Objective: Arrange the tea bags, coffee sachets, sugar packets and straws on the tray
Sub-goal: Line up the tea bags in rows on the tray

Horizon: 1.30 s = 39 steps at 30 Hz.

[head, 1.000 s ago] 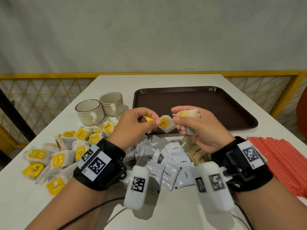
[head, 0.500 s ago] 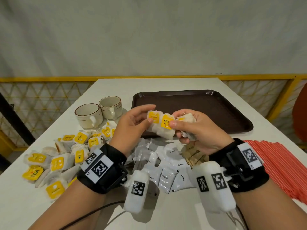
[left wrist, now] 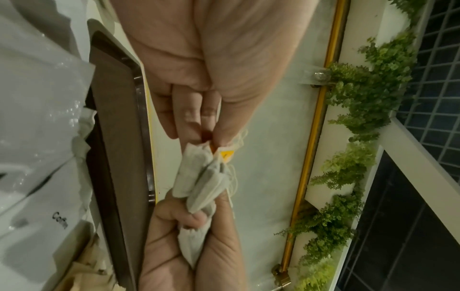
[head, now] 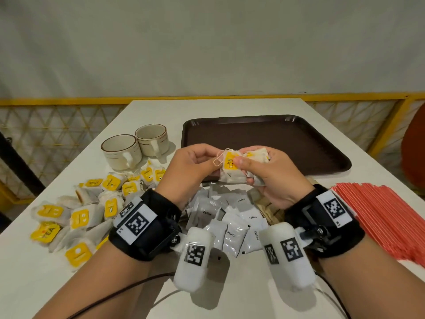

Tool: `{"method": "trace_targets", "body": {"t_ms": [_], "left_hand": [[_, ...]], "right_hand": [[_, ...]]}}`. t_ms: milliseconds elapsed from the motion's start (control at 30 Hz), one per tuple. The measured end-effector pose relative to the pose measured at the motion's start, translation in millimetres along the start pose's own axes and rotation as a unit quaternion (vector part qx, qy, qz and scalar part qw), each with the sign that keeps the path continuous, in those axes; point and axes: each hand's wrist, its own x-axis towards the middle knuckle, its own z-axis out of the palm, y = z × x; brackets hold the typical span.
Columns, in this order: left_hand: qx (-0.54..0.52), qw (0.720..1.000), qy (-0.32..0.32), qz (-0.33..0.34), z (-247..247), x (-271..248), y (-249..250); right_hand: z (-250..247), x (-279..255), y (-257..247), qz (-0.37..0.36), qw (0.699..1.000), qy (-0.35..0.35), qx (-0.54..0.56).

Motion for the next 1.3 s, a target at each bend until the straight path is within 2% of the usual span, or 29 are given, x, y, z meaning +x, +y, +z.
{"method": "trace_targets", "body": {"t_ms": [133,267,433,567,733,833,933,1000,1100,1200,1300], "left_hand": [[-0.037,0.999,-0.011,-0.010,1,2,0],[-0.049,0.999,-0.007,-0.017,5,2,0],[0.012,1.000,0.020,-0.017,8,0,0],[0.050,0.998,0.031,-0.009,7,1,-2],[0.035,0.992,0.117,-0.013,0,3,-4],[0.054,0.990,0.128,0.009,-5,3,-5],[0.056,0.992,0.114,0.013,-5,7,-3],[0.067,0.992,0.103,0.015,-3,12,-2],[0.086,0.992,0.086,0.012,-1,18,-2],[0.114,0.989,0.085,0.026,-6,17,-7],[0.094,0.990,0.103,0.026,-12,11,-11]], "right_hand": [[2,1,0,0.015,0.999,0.002,0.043],[1,1,2,0.006,1.000,0.012,0.022],[0,0,0,0.000,1.000,-0.004,-0.002],[4,-2,1,0.043,0.998,-0.017,0.040],[-1,3,-1,0.129,0.982,0.015,0.139],[-2,5,0,0.128,0.981,0.009,0.146],[1,4,6,0.099,0.993,-0.035,0.061],[2,3,11,0.060,0.994,-0.054,-0.071],[0,3,14,-0.029,0.959,-0.050,-0.279],[-4,5,17,-0.077,0.946,-0.040,-0.312],[-7,5,17,-0.096,0.941,-0.035,-0.323]]}}
